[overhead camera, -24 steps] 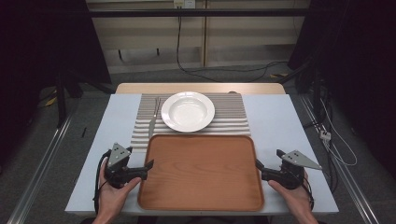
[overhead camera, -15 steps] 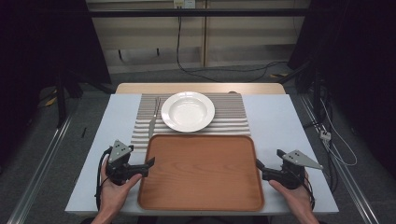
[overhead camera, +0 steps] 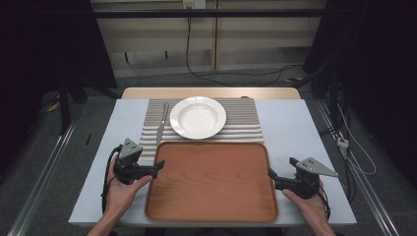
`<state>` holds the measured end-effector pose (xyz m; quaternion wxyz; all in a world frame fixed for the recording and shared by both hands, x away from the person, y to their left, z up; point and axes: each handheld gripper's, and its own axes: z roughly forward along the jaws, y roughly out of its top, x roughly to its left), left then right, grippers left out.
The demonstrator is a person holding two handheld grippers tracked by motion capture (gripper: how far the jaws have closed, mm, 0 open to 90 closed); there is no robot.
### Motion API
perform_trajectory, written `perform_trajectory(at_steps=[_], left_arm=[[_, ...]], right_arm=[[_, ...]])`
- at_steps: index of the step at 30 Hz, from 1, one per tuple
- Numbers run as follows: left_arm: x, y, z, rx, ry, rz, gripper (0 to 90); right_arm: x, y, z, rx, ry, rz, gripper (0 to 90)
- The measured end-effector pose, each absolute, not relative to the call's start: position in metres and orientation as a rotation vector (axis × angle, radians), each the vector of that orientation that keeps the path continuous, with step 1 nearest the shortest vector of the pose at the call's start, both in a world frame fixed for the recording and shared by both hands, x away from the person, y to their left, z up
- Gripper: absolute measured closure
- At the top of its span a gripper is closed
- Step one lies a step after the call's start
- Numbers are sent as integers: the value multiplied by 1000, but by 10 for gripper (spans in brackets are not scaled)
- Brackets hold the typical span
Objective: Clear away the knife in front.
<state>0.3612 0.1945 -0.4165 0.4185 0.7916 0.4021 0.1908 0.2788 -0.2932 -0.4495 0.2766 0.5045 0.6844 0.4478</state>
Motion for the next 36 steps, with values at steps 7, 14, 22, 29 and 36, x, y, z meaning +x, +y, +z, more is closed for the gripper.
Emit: perform_trajectory(at_steps=[7, 14, 22, 29, 36], left_arm=[[380, 194, -410, 1972, 1023, 482, 88], [405, 188, -408, 1991, 1066, 491, 89], [435, 184, -400, 1991, 1097, 511, 103], [460, 184, -391, 1995, 1142, 524, 91], [483, 182, -391, 2000, 1175, 567, 109]], right_arm=[[279, -293, -450, 1359, 1838, 1213, 103], [279, -289, -449, 1344, 1854, 1211, 104], [279, -290, -449, 1350, 1855, 1213, 104], [280, -289, -450, 1352, 1865, 1215, 104], [282, -291, -451, 1364, 1867, 1228, 102]])
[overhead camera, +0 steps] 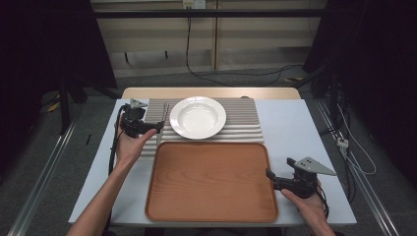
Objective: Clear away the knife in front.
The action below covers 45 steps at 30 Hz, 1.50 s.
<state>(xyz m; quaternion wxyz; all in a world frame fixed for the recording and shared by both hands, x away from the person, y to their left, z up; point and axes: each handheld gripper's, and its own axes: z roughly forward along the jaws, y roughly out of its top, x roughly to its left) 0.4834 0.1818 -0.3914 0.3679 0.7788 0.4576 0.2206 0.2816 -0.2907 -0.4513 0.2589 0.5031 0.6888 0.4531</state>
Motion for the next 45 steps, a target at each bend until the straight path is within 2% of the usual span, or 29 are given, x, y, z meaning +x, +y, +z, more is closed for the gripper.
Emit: perform_trajectory(at_steps=[12, 19, 24, 27, 38, 45], left_arm=[[532, 175, -399, 2067, 1257, 532, 131], [553, 171, -411, 2080, 1304, 517, 185], [563, 167, -421, 2072, 1349, 496, 277], [568, 165, -429, 2089, 1363, 465, 289], [583, 162, -447, 2100, 1379, 410, 535], [587, 158, -454, 2121, 1394, 402, 624]], right_arm=[[283, -292, -454, 1375, 1892, 1251, 103], [284, -290, -455, 1359, 1904, 1232, 102], [284, -289, -455, 1357, 1911, 1235, 103], [283, -288, -454, 1349, 1917, 1230, 103], [284, -287, -455, 1355, 1923, 1230, 103], [284, -288, -455, 1356, 1920, 1230, 103]])
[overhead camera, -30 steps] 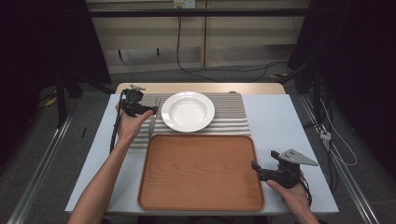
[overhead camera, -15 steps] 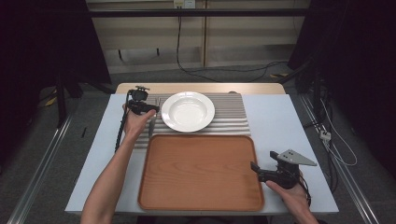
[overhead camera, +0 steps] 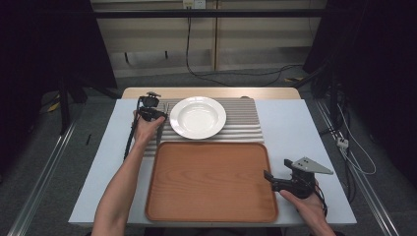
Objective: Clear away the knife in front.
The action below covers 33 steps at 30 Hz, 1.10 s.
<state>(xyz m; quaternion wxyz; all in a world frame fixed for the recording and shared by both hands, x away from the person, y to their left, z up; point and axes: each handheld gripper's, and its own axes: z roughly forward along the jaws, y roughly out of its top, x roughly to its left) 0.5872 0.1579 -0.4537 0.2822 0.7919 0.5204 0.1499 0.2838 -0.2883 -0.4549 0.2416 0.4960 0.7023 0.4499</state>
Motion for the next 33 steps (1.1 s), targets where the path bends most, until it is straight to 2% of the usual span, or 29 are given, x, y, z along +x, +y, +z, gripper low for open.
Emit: perform_trajectory(at_steps=[8, 9, 18, 33], left_arm=[[592, 150, -452, 2126, 1425, 387, 722], [591, 149, -452, 2138, 1421, 392, 759], [593, 150, -449, 2152, 1452, 337, 797], [593, 147, -446, 2214, 1438, 355, 799]], right_arm=[[284, -287, -455, 1352, 1927, 1233, 103], [284, -287, -455, 1352, 1928, 1229, 103], [284, -288, -455, 1355, 1929, 1229, 103], [286, -286, -456, 1354, 1941, 1223, 107]])
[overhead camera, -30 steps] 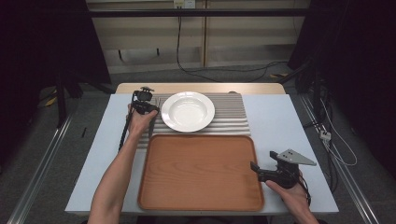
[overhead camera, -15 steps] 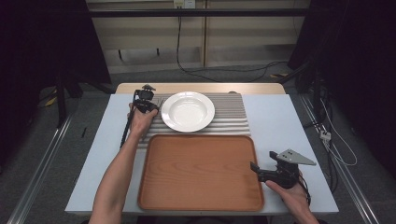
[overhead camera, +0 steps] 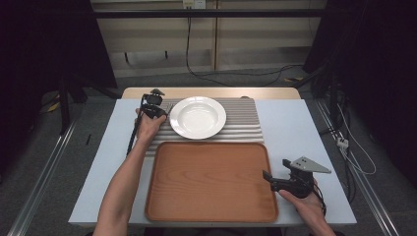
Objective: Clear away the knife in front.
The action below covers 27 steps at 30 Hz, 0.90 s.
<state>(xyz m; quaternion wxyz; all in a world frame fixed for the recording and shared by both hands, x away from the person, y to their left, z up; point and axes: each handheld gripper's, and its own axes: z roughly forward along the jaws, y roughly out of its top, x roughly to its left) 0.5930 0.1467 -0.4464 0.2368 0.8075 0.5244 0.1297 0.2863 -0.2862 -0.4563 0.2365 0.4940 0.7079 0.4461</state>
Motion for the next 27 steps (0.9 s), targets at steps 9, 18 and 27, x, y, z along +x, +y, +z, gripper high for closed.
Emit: perform_trajectory(at_steps=[9, 18, 27], left_arm=[[593, 150, -446, 2212, 1431, 325, 801], [589, 153, -440, 2207, 1431, 326, 801], [581, 155, -429, 2201, 1403, 340, 801]], right_arm=[[287, -287, -456, 1358, 1941, 1222, 109], [286, -286, -456, 1358, 1937, 1219, 108], [286, -286, -456, 1355, 1939, 1219, 108]])
